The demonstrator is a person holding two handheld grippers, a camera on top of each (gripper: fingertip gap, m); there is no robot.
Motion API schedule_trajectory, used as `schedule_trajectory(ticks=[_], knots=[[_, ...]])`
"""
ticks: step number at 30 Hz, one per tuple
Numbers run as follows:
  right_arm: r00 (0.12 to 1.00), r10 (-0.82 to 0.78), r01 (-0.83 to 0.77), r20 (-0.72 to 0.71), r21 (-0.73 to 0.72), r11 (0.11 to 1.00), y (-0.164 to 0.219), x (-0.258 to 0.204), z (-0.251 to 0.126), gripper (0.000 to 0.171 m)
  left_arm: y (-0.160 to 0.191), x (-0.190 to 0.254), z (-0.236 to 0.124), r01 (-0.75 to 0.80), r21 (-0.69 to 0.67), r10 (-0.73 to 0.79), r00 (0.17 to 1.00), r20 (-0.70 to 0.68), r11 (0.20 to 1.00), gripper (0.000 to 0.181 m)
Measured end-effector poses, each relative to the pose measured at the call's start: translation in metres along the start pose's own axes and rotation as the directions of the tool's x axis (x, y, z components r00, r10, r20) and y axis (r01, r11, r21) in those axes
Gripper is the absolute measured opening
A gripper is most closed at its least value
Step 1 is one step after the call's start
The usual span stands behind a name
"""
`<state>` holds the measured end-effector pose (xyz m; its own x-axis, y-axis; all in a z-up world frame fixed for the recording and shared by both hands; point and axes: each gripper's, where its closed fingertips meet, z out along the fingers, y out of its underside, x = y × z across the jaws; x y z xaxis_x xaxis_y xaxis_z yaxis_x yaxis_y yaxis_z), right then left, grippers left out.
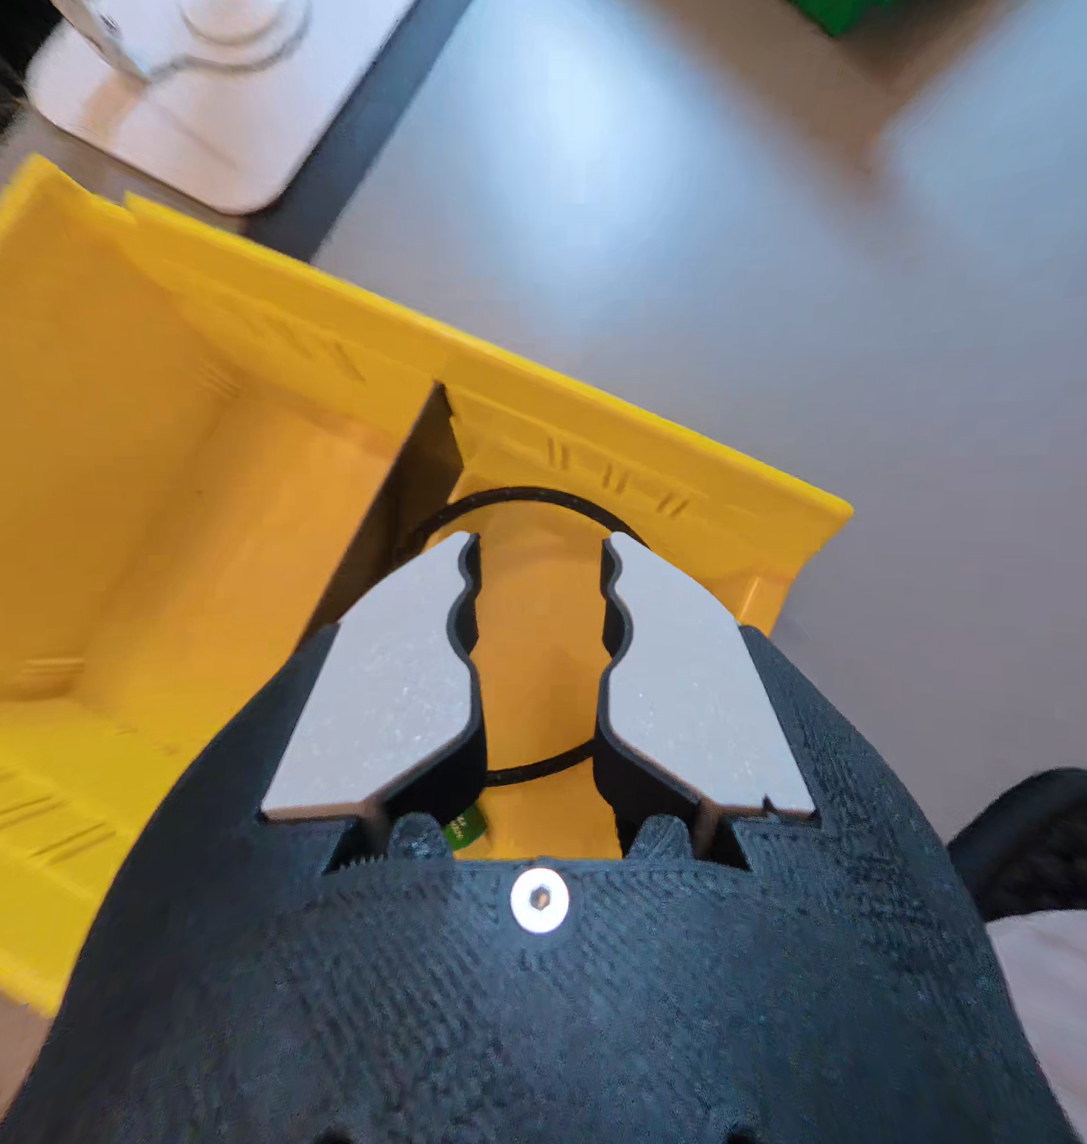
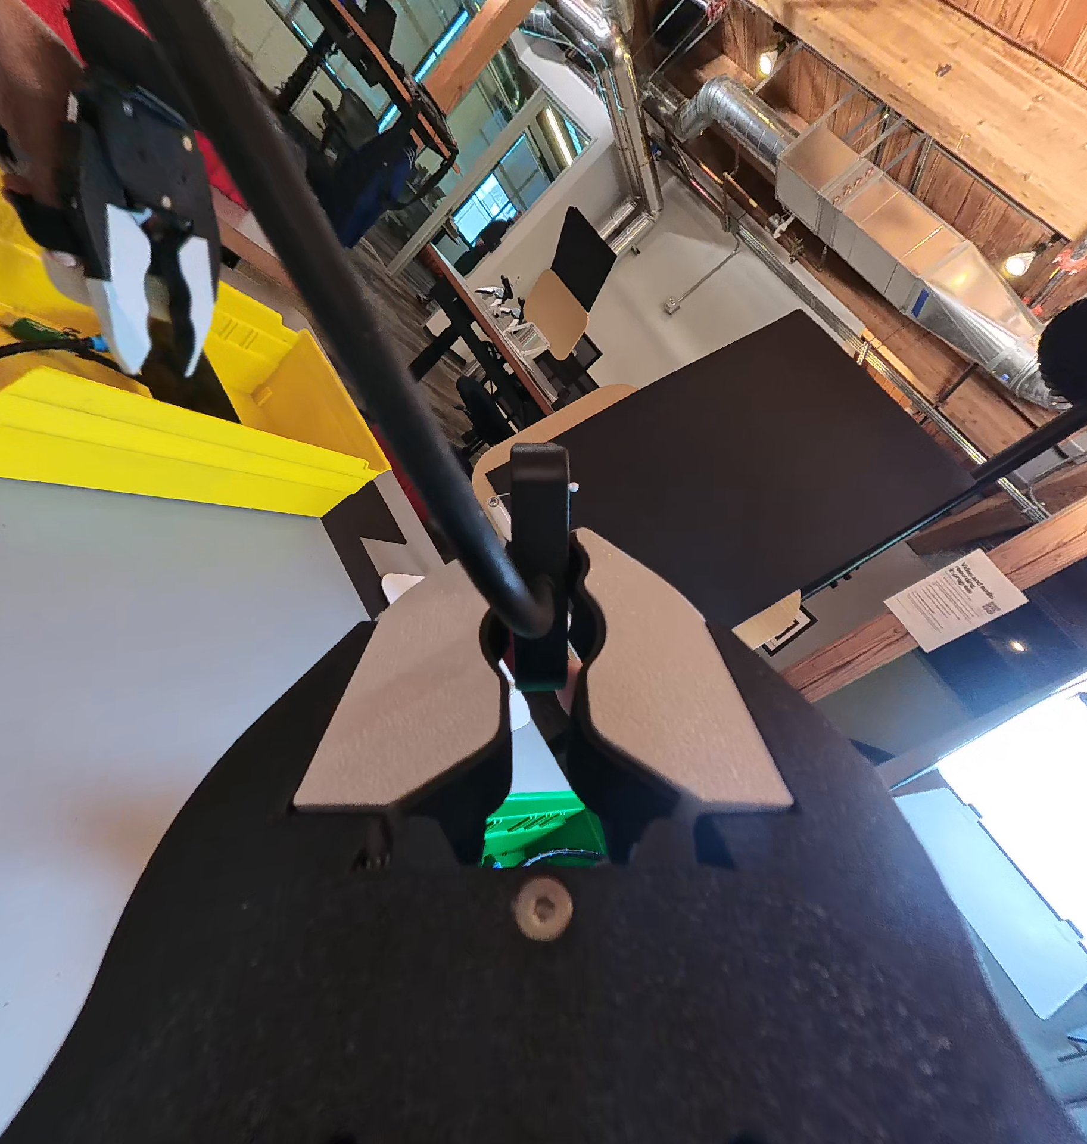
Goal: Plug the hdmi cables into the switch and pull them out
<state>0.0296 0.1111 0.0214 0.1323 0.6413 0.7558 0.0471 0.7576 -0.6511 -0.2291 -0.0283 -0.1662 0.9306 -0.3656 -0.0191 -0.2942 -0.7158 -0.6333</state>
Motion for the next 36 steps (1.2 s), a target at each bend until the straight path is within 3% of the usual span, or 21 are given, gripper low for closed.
schedule_trajectory(ticks=[1, 5, 11, 14, 17, 23, 27, 32, 36], knots=[[1.000, 0.001, -0.001, 0.002, -0.003, 1.000, 0.001, -0.001, 0.001, 0.015, 0.010, 0.002, 0.007, 0.010, -0.042, -0.012, 0.999, -0.037, 0.999, 0.038], [1.000, -0.006, 0.006, 0.012, -0.014, 1.000, 0.003, -0.004, 0.003, 0.015, 0.035, 0.019, 0.032, -0.021, -0.167, -0.006, 0.987, -0.159, 0.986, 0.040], [1.000, -0.007, 0.007, 0.022, -0.019, 1.000, 0.004, -0.007, 0.005, 0.015, 0.033, 0.038, 0.061, 0.029, -0.144, -0.074, 0.946, -0.315, 0.989, 0.040], [1.000, -0.007, 0.007, 0.025, -0.023, 1.000, 0.005, -0.008, 0.006, 0.015, 0.036, 0.052, 0.068, 0.021, -0.143, -0.078, 0.909, -0.409, 0.989, 0.024], [1.000, -0.010, 0.011, 0.021, -0.028, 1.000, 0.006, -0.007, 0.005, 0.015, 0.030, 0.047, 0.065, 0.017, -0.123, -0.066, 0.915, -0.399, 0.992, 0.021], [1.000, 0.001, -0.001, 0.002, -0.019, 1.000, 0.005, 0.000, 0.001, 0.015, -0.014, 0.026, -0.001, -0.021, 0.099, 0.039, 0.982, -0.187, 0.995, 0.023], [1.000, 0.006, -0.006, 0.004, -0.018, 1.000, 0.006, -0.001, 0.002, 0.015, -0.061, 0.030, -0.058, -0.181, 0.291, 0.172, 0.984, 0.053, 0.940, 0.021], [1.000, -0.007, 0.008, 0.014, -0.022, 1.000, 0.004, -0.006, 0.005, 0.015, -0.127, 0.045, -0.092, -0.437, 0.372, 0.274, 0.867, 0.416, 0.819, 0.017], [1.000, -0.009, 0.009, 0.005, -0.021, 1.000, 0.004, -0.003, 0.003, 0.015, -0.167, 0.071, -0.077, -0.641, 0.342, 0.374, 0.716, 0.590, 0.687, 0.018]])
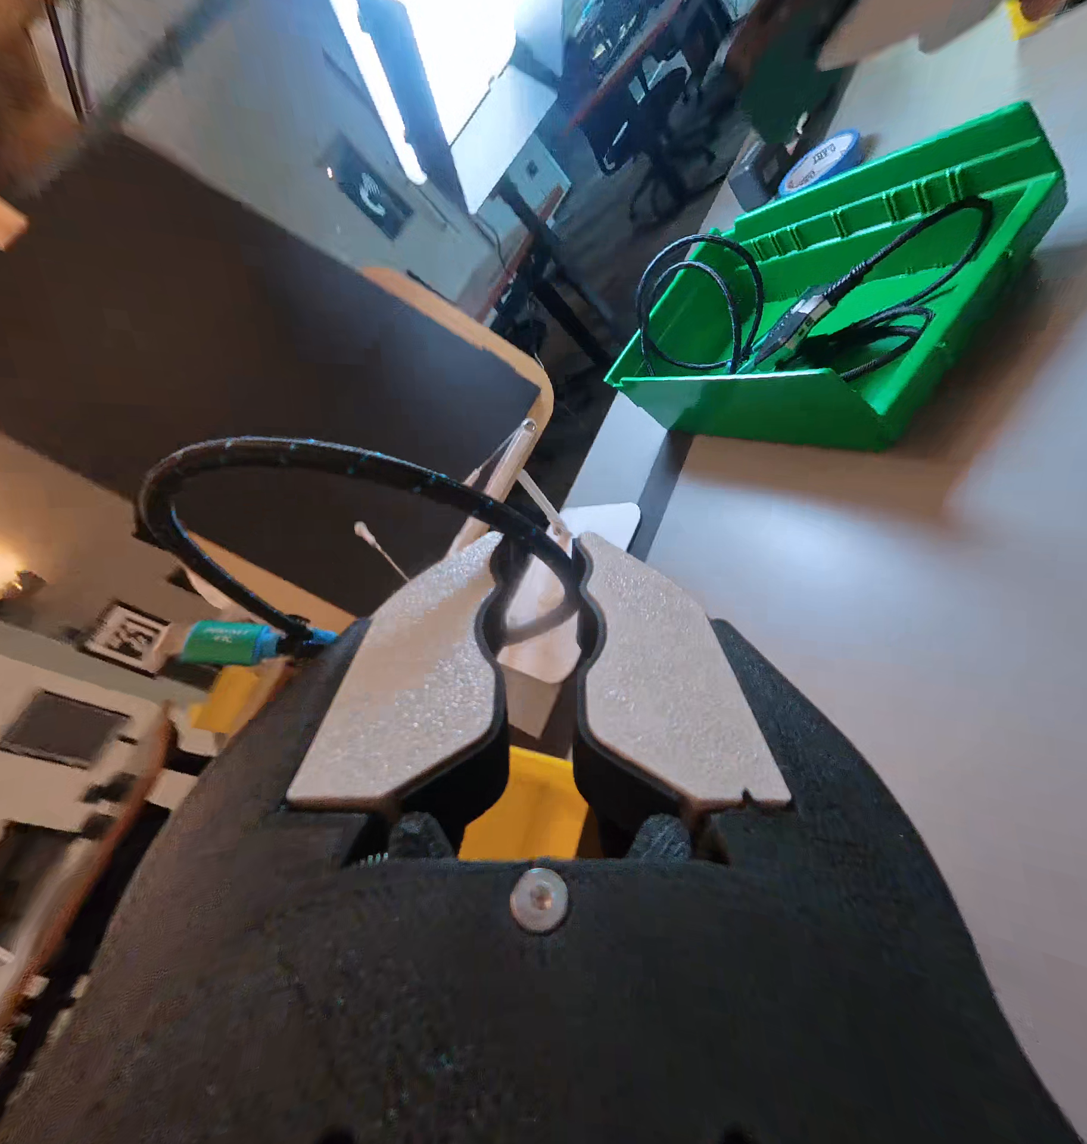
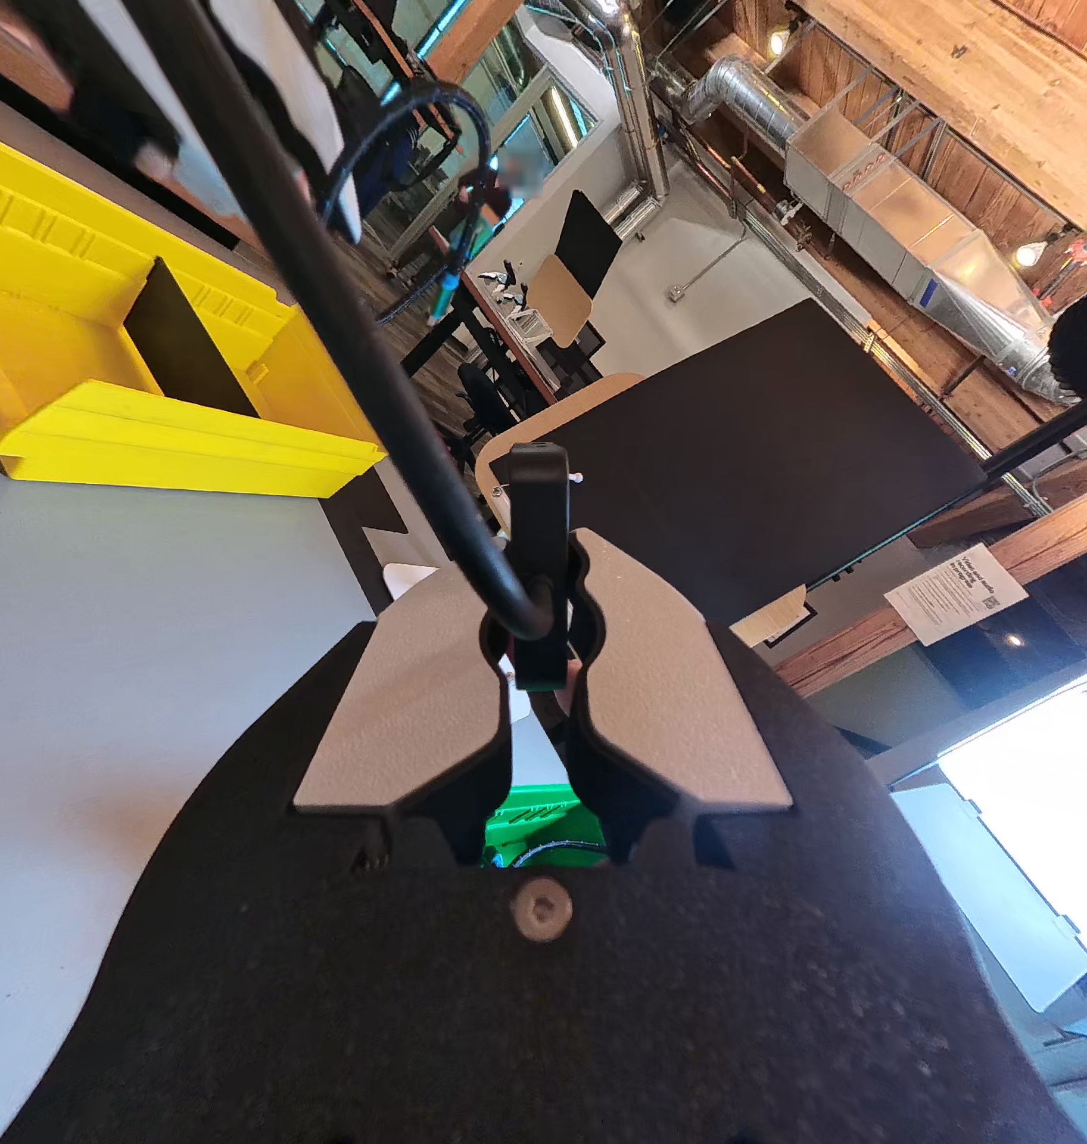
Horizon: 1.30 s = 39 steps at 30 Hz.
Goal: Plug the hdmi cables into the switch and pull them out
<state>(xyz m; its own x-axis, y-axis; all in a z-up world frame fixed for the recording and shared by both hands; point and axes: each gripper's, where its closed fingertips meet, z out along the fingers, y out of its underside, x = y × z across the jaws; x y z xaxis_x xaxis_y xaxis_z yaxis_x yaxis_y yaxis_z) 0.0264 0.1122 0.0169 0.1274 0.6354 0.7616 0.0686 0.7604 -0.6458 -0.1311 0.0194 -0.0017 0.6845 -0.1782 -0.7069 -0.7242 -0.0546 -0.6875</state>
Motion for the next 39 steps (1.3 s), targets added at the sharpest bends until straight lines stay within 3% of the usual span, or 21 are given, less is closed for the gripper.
schedule_trajectory(ticks=[2, 5, 7, 11, 15, 17, 20, 26, 28, 33, 39], knots=[[1.000, 0.004, -0.003, -0.009, 0.003, 1.000, 0.000, 0.003, -0.002, 0.015, -0.002, 0.024, 0.019, -0.118, -0.007, 0.118, 0.992, -0.035, 0.993, 0.014], [1.000, 0.008, -0.008, -0.026, 0.009, 1.000, -0.001, 0.009, -0.006, 0.015, 0.006, 0.094, 0.037, -0.255, 0.035, 0.253, 0.918, -0.304, 0.966, 0.011], [0.999, 0.011, -0.011, -0.034, 0.012, 1.000, -0.001, 0.012, -0.007, 0.015, 0.015, 0.140, 0.038, -0.239, 0.032, 0.222, 0.833, -0.507, 0.970, 0.012], [0.999, 0.010, -0.010, -0.040, 0.009, 1.000, 0.000, 0.014, -0.008, 0.015, 0.036, 0.192, 0.033, -0.252, -0.054, 0.138, 0.683, -0.717, 0.966, 0.014], [0.999, 0.014, -0.014, -0.036, 0.009, 1.000, 0.001, 0.014, -0.007, 0.015, 0.050, 0.207, 0.029, -0.296, -0.119, 0.099, 0.629, -0.771, 0.948, 0.007], [0.999, 0.015, -0.015, -0.033, 0.004, 1.000, 0.003, 0.012, -0.006, 0.015, 0.055, 0.209, 0.027, -0.323, -0.133, 0.102, 0.618, -0.780, 0.937, 0.013], [1.000, 0.014, -0.014, -0.028, -0.002, 1.000, 0.004, 0.010, -0.004, 0.015, 0.063, 0.193, 0.040, -0.312, -0.197, 0.083, 0.695, -0.714, 0.929, 0.016], [0.999, 0.019, -0.019, -0.027, -0.006, 1.000, 0.006, 0.009, -0.002, 0.015, 0.043, 0.166, 0.072, 0.028, -0.197, -0.135, 0.821, -0.554, 0.980, 0.026], [0.999, 0.021, -0.021, -0.027, -0.008, 1.000, 0.007, 0.009, -0.002, 0.015, 0.040, 0.175, 0.082, 0.075, -0.210, -0.181, 0.817, -0.548, 0.975, 0.034], [0.999, 0.022, -0.023, -0.037, -0.010, 1.000, 0.009, 0.012, -0.003, 0.014, 0.053, 0.219, 0.106, -0.009, -0.248, -0.139, 0.809, -0.571, 0.969, 0.041], [0.996, 0.053, -0.053, -0.069, -0.003, 0.999, 0.012, 0.025, -0.008, 0.015, 0.055, 0.257, 0.135, 0.039, -0.292, -0.242, 0.672, -0.700, 0.956, 0.042]])
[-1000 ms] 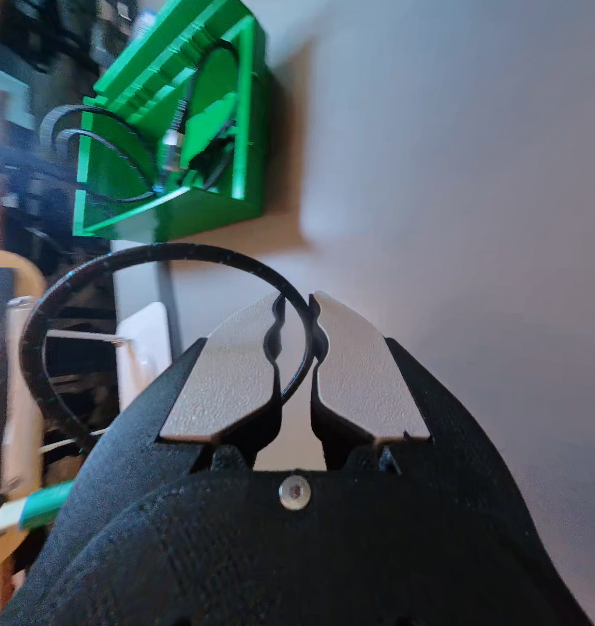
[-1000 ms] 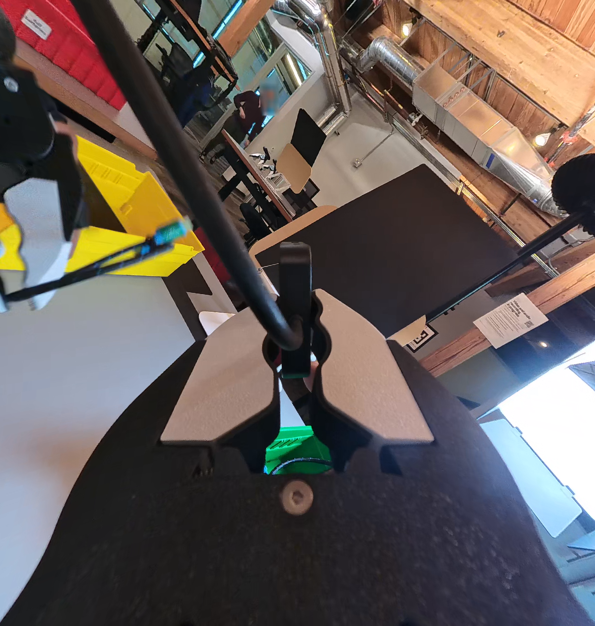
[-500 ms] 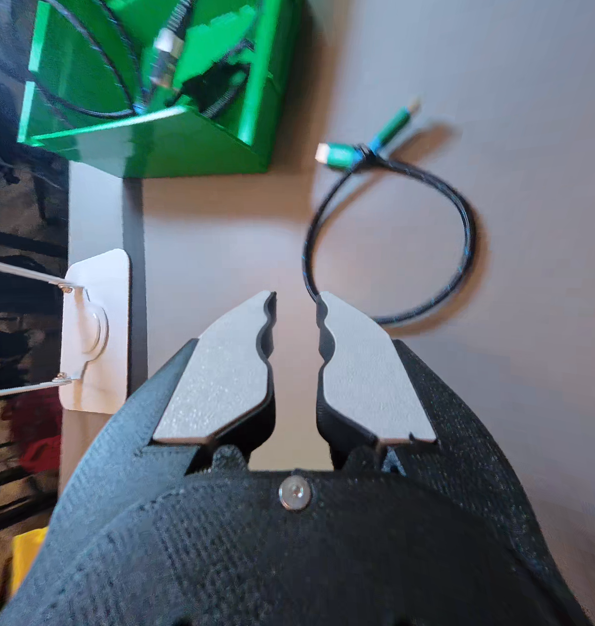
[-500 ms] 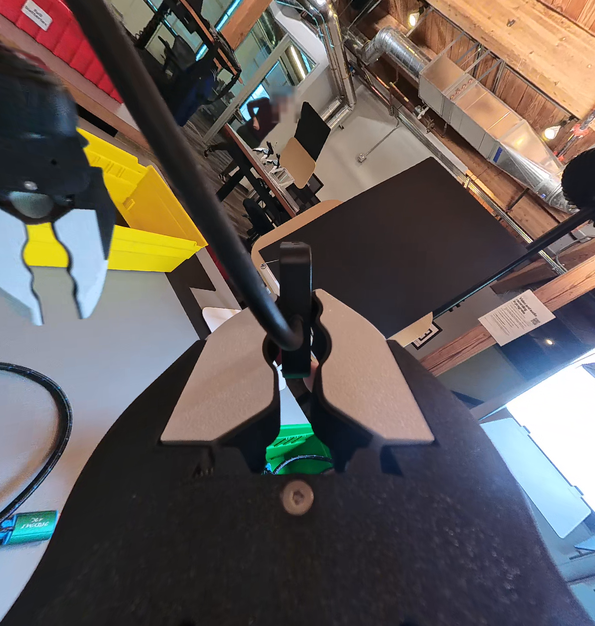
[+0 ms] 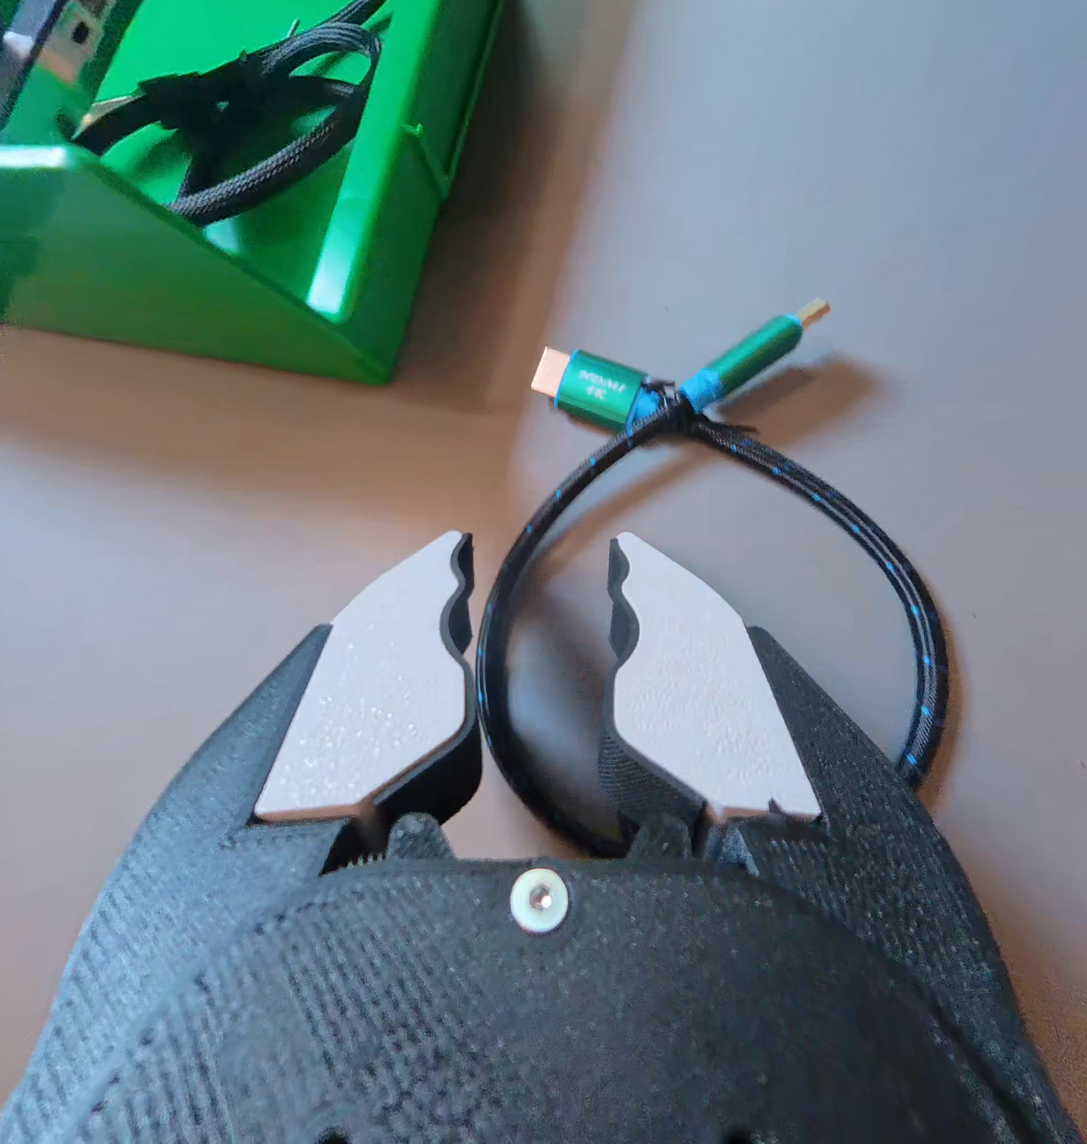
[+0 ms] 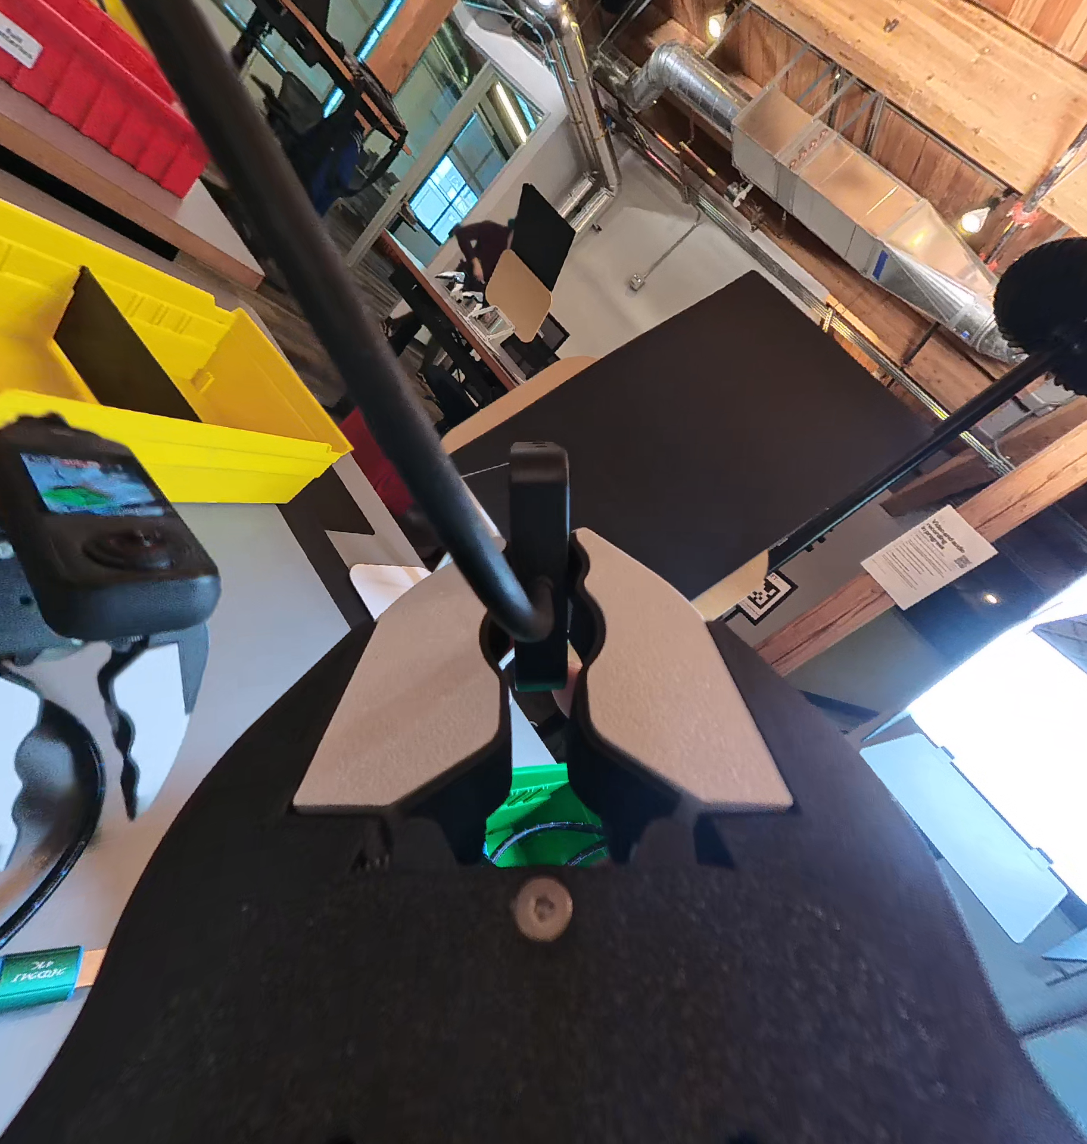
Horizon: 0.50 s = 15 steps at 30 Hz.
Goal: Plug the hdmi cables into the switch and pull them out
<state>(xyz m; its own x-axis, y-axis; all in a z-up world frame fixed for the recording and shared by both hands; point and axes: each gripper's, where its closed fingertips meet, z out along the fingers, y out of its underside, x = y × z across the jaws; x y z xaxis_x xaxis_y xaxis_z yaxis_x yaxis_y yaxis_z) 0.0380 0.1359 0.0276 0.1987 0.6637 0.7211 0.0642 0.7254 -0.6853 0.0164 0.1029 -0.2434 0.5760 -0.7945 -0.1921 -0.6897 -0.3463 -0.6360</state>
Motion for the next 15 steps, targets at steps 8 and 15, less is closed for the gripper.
schedule_trajectory(ticks=[8, 15], knots=[[0.998, 0.037, -0.038, -0.042, -0.002, 0.999, 0.010, 0.020, -0.009, 0.015, -0.024, 0.017, 0.029, -0.141, -0.004, 0.140, 0.989, -0.036, 0.990, 0.026], [0.995, 0.082, -0.081, -0.053, 0.022, 0.996, 0.008, 0.026, -0.014, 0.015, -0.006, -0.008, 0.014, -0.352, -0.248, 0.414, 0.870, 0.270, 0.902, 0.008]])
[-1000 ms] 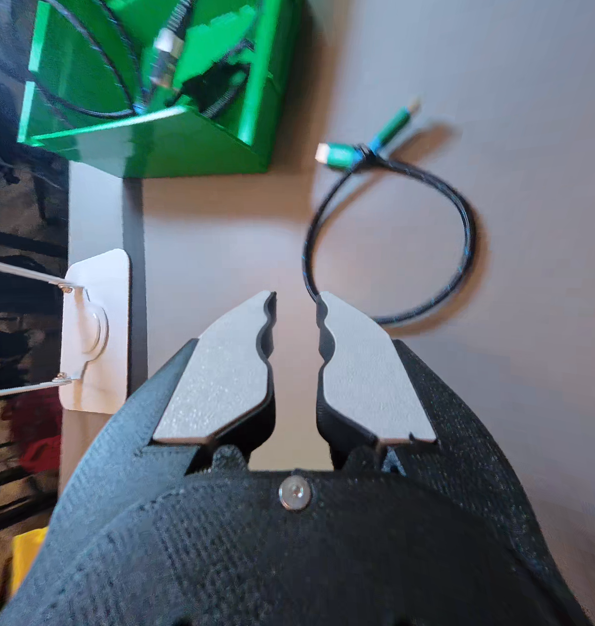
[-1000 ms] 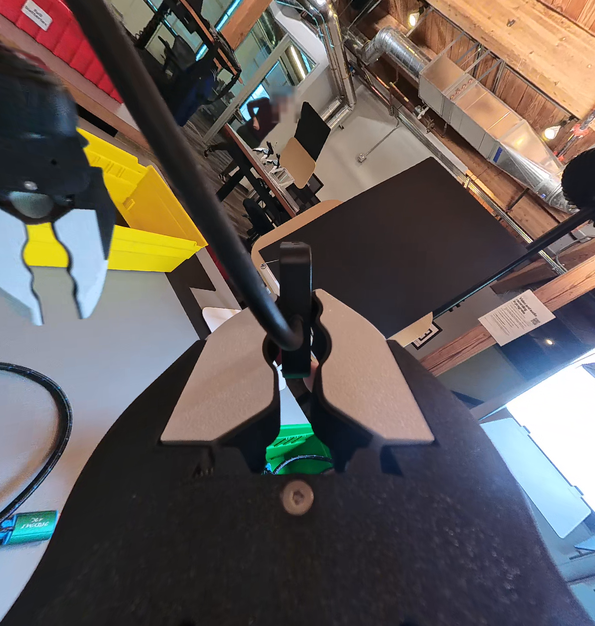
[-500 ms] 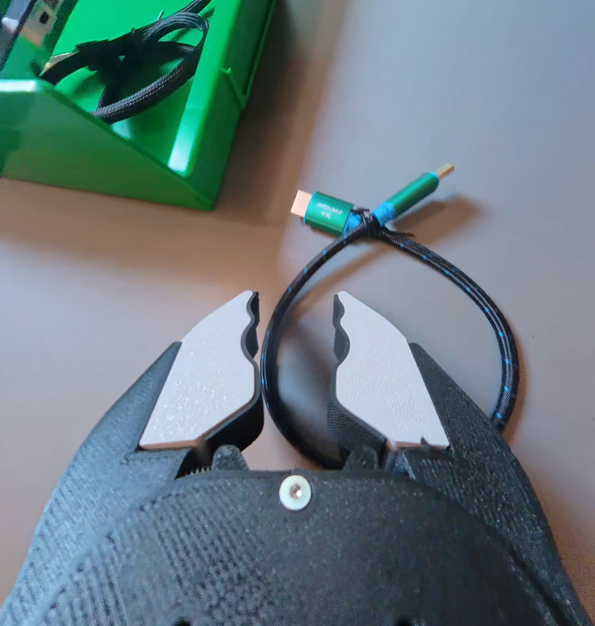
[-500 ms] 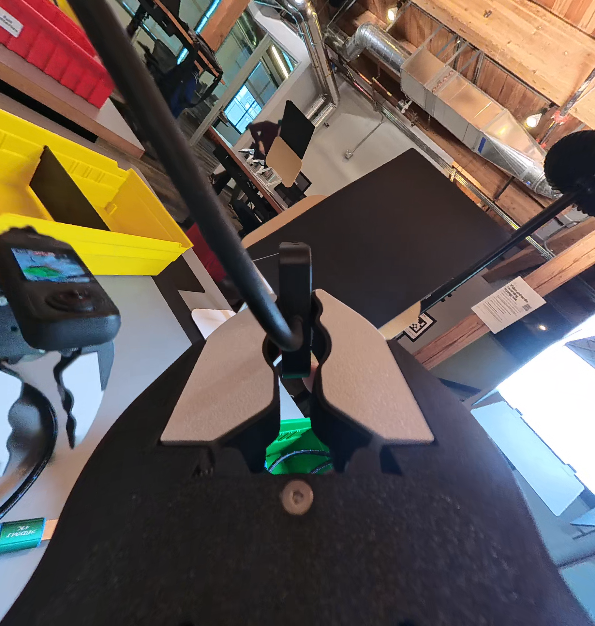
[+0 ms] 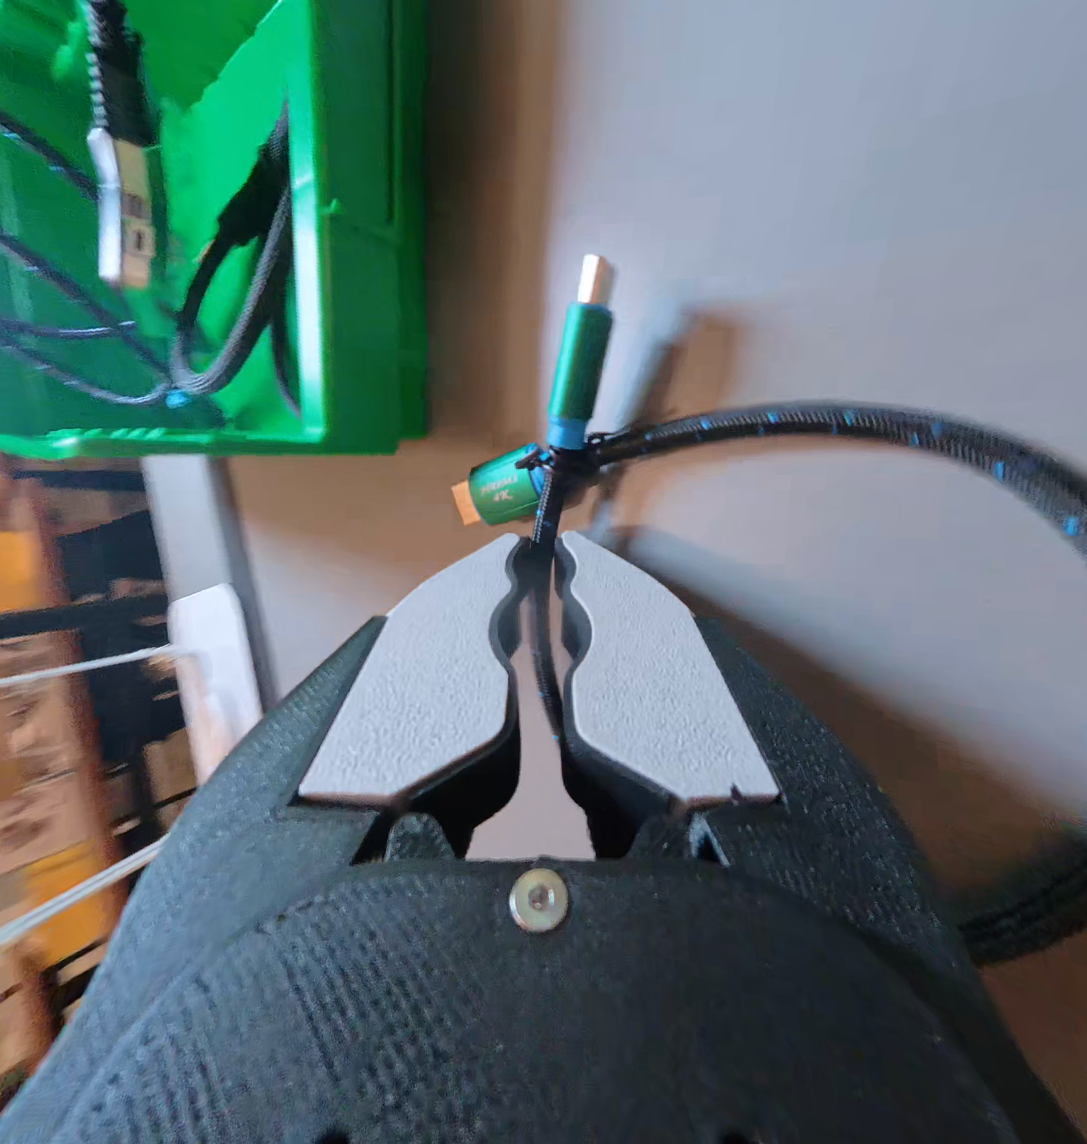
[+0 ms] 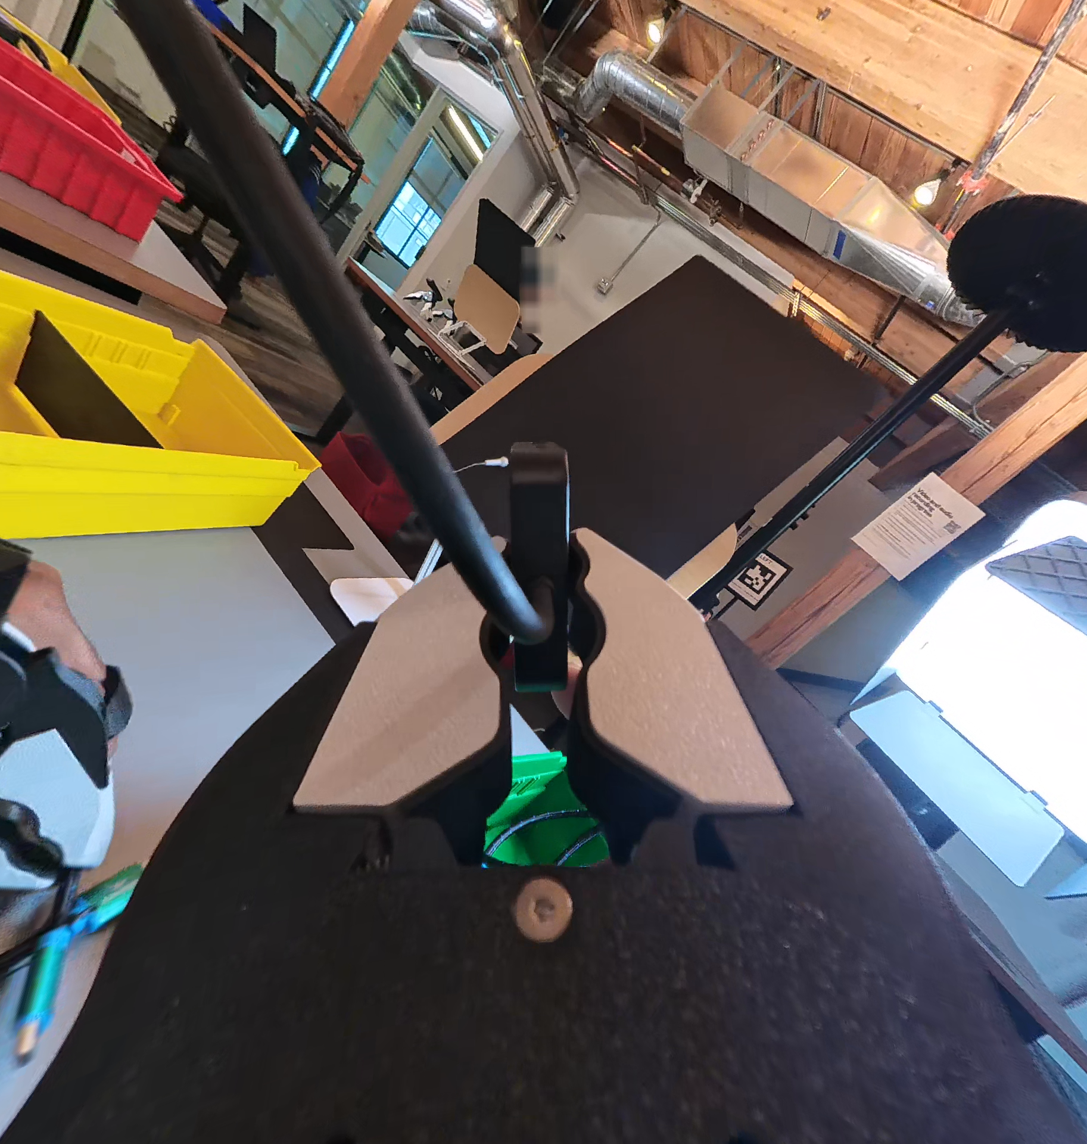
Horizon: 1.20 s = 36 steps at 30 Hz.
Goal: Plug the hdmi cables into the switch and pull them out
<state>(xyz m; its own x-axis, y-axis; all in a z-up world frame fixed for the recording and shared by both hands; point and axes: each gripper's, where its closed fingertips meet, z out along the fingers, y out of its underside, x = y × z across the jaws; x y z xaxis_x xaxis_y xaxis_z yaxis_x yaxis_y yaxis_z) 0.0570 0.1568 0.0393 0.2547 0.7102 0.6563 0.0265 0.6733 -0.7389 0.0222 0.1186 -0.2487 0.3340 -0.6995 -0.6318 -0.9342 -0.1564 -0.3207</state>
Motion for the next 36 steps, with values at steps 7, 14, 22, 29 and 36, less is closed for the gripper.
schedule_trajectory(ticks=[7, 14, 22, 29, 36], knots=[[1.000, 0.005, -0.005, 0.005, 0.005, 1.000, -0.002, -0.002, 0.000, 0.015, 0.029, -0.033, -0.014, -0.090, -0.077, 0.108, 0.955, 0.276, 0.993, 0.007], [1.000, 0.008, -0.008, 0.003, -0.001, 1.000, 0.000, -0.002, 0.001, 0.015, 0.023, -0.061, -0.035, -0.222, -0.038, 0.213, 0.852, 0.478, 0.974, 0.007], [1.000, 0.002, -0.002, 0.002, -0.001, 1.000, -0.001, -0.003, 0.001, 0.015, 0.004, -0.089, -0.092, -0.310, 0.156, 0.130, 0.731, 0.670, 0.938, 0.007], [1.000, 0.009, -0.008, 0.009, -0.009, 1.000, 0.003, -0.005, 0.003, 0.015, 0.015, -0.131, -0.167, -0.082, 0.526, -0.335, 0.686, 0.646, 0.847, 0.007], [1.000, 0.002, -0.001, 0.027, -0.019, 1.000, 0.005, -0.012, 0.008, 0.015, 0.029, -0.152, -0.208, 0.096, 0.788, -0.655, 0.621, 0.430, 0.608, 0.008]])
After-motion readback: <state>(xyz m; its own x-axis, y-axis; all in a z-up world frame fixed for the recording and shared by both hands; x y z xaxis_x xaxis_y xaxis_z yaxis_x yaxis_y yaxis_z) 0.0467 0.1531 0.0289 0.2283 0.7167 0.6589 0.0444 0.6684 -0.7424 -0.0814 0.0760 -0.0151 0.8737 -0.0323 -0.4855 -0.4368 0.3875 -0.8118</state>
